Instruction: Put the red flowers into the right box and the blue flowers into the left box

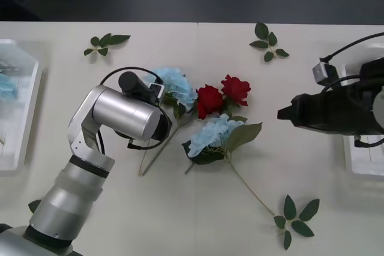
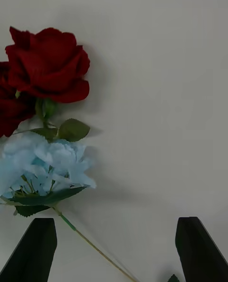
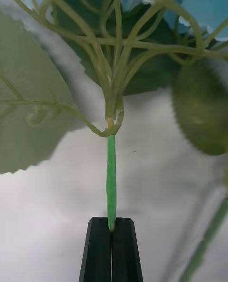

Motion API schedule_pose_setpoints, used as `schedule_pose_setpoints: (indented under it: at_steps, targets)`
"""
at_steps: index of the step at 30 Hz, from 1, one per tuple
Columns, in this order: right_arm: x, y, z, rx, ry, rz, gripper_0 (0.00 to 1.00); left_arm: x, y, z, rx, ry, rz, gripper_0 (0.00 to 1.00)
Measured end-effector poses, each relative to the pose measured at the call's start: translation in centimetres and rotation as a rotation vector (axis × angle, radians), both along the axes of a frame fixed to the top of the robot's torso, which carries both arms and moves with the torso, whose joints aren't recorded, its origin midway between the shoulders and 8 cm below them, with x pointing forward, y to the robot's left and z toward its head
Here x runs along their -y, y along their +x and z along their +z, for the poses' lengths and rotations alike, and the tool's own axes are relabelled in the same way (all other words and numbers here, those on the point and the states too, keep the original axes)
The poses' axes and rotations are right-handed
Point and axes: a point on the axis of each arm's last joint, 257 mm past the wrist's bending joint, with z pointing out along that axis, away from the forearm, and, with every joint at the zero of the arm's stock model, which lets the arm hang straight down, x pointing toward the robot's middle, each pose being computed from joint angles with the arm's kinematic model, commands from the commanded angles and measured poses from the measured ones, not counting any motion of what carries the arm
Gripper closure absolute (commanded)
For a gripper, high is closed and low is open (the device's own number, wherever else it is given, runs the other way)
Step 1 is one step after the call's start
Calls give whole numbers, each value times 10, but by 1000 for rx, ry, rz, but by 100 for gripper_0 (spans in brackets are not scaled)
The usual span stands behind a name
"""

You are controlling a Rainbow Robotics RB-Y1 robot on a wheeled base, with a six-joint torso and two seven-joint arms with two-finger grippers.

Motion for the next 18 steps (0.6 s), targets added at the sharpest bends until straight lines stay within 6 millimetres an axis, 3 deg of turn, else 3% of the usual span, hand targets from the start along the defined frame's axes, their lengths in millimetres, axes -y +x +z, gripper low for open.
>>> schedule_pose_setpoints:
  at_steps: [4, 8, 13, 18]
  targets:
    - [-27, -12, -16, -27, -36, 95, 26, 3, 5, 35, 70, -81, -9, 100]
    - [-38, -20, -24, -5, -106, 247, 26, -12, 2, 70, 142, -149, 18, 100]
    - [-45, -26, -29, 44, -197, 434, 26, -52, -12, 105, 183, -194, 105, 100]
    - [-47, -28, -31, 61, -227, 496, 26, -98, -27, 140, 229, -204, 201, 100]
